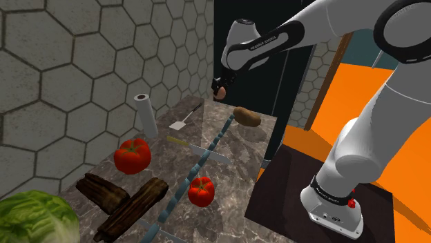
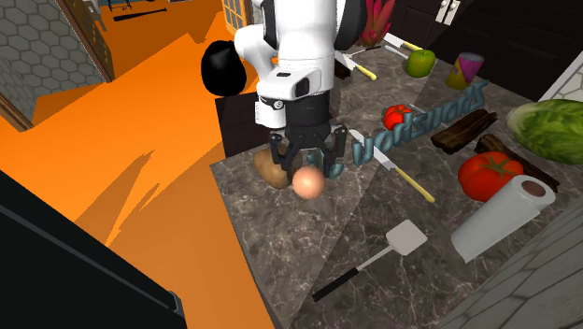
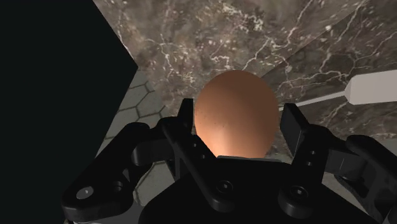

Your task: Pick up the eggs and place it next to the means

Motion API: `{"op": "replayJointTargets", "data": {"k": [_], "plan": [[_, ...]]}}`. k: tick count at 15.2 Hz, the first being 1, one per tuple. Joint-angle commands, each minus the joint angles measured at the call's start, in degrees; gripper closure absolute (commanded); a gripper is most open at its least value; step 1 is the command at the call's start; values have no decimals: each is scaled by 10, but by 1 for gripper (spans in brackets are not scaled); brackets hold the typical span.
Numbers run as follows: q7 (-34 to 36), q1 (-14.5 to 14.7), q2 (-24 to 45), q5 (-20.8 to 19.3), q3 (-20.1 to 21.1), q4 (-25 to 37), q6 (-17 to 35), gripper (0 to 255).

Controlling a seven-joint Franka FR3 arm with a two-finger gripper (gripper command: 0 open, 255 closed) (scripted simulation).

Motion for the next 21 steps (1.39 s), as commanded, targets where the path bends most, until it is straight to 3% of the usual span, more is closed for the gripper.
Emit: {"op": "replayJointTargets", "data": {"k": [1,5,13,21], "plan": [[-2,-1,-7,0,-1,10,-17,255],[-1,0,-16,-1,0,26,-42,255],[133,36,-69,-39,73,-29,-46,255],[264,73,-87,-61,154,-41,-64,255]]}}
